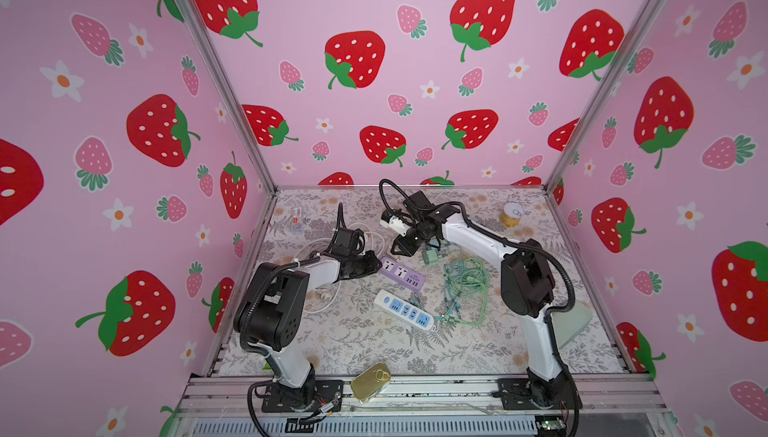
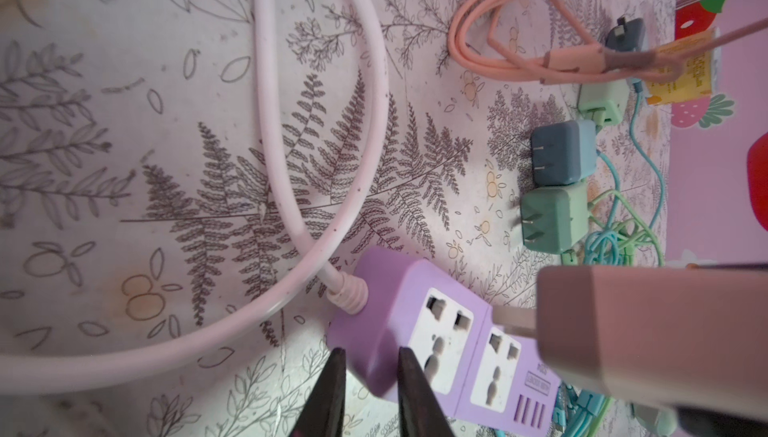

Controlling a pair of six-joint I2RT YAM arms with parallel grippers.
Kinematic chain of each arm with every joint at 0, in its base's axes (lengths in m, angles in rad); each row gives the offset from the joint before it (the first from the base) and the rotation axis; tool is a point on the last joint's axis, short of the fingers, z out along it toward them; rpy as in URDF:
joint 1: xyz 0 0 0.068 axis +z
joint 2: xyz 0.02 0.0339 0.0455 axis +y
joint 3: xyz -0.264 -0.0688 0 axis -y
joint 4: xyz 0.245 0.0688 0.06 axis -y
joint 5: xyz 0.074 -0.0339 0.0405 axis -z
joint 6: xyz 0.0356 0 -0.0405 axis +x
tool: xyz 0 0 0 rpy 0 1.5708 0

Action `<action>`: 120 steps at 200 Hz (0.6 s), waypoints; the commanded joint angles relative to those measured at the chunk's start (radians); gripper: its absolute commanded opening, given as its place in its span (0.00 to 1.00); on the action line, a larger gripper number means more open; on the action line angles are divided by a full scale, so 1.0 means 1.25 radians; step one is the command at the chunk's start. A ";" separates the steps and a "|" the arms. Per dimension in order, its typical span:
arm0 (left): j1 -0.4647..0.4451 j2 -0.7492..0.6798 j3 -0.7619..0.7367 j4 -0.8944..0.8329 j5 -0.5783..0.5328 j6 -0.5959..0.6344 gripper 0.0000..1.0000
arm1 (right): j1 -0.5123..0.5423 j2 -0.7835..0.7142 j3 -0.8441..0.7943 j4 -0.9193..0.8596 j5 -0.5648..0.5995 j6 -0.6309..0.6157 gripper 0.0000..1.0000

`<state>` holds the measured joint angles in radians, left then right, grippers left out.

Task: Insert the plug
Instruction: 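Lower the pink charger's prongs toward the purple strip's socket farthest from the robot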

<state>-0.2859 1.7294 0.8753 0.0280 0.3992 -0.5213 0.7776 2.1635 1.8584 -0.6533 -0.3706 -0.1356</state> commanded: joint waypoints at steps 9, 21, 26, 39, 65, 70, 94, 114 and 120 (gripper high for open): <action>0.003 0.020 0.018 0.000 0.007 -0.006 0.24 | 0.010 0.013 0.019 -0.027 0.009 -0.037 0.07; 0.003 0.021 0.017 0.001 0.007 -0.006 0.24 | 0.012 0.014 0.019 -0.029 0.012 -0.039 0.07; 0.002 0.022 0.017 0.002 0.007 -0.006 0.24 | 0.012 0.014 0.020 -0.029 0.014 -0.041 0.07; 0.004 0.023 0.015 0.002 0.007 -0.007 0.23 | 0.014 0.016 0.021 -0.031 0.017 -0.042 0.07; 0.004 0.026 0.014 0.002 0.008 -0.006 0.22 | 0.018 0.017 0.022 -0.033 0.021 -0.048 0.07; 0.004 0.027 0.014 0.003 0.008 -0.006 0.22 | 0.017 0.019 0.022 -0.033 0.020 -0.050 0.07; 0.004 0.028 0.012 0.004 0.009 -0.006 0.21 | 0.022 0.021 0.022 -0.027 0.022 -0.053 0.07; 0.004 0.030 0.011 0.006 0.009 -0.006 0.21 | 0.025 0.025 0.026 -0.025 0.023 -0.053 0.07; 0.004 0.031 0.011 0.007 0.009 -0.006 0.20 | 0.027 0.027 0.029 -0.024 0.023 -0.051 0.07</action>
<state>-0.2817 1.7405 0.8761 0.0559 0.4129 -0.5251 0.7986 2.1738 1.8591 -0.6605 -0.3401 -0.1658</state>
